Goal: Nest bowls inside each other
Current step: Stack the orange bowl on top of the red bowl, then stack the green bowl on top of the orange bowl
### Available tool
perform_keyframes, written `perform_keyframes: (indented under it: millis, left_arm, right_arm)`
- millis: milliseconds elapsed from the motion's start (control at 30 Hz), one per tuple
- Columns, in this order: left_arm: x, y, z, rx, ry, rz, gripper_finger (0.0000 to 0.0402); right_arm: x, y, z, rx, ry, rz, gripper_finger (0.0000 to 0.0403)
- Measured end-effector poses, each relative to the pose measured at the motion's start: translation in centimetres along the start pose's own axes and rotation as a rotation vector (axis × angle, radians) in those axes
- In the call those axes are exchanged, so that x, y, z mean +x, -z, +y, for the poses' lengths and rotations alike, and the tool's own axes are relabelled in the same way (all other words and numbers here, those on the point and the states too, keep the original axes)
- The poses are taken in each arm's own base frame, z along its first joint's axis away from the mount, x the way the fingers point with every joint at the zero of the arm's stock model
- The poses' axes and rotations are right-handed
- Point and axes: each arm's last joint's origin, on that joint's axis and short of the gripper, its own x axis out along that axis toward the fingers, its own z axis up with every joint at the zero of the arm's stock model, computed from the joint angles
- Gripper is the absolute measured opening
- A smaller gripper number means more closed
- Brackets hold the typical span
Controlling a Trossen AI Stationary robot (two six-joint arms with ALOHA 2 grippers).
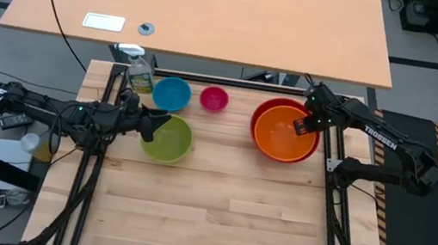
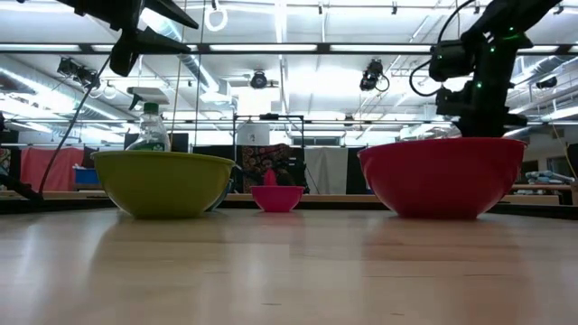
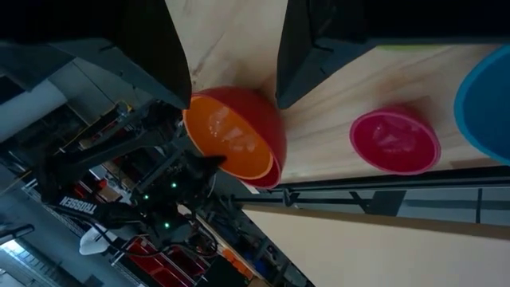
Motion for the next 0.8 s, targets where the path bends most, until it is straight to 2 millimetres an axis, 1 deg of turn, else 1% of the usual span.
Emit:
perform_keyframes:
  millis: [67, 200, 300, 433, 600, 800]
  left_arm:
    - [0.0, 0.0, 0.0, 0.006, -0.002, 0.002, 0.0188]
    - [0.0, 0.2, 0.3, 0.026, -0.023, 0.023, 0.0188]
    - [0.0, 0.6, 0.6, 0.056, -0.034, 0.074, 0.0188]
    - [-0.1, 1.1, 1.1, 0.086, -0.063, 0.137, 0.0188]
    - [-0.2, 1.5, 1.2, 0.169, -0.027, 0.217, 0.0188]
    - [0.0, 2.1, 1.1, 0.224, 0.029, 0.313, 0.0188]
  right_arm:
    - [-0.2, 0.0, 0.1, 0.0, -0.026, 0.014, 0.0136]
    - [-1.5, -0.5, 0.2, -0.001, -0.033, 0.01, 0.0187]
    - [-2.8, -1.1, 0.2, 0.0, -0.014, -0.02, 0.022]
    - [-5.0, -1.8, 0.3, -0.016, -0.017, -0.042, 0.0254]
    - [-8.2, -2.9, 0.7, -0.024, -0.053, -0.127, 0.0279]
    - [-11.6, -3.7, 2.2, -0.032, -0.137, -0.251, 0.0281]
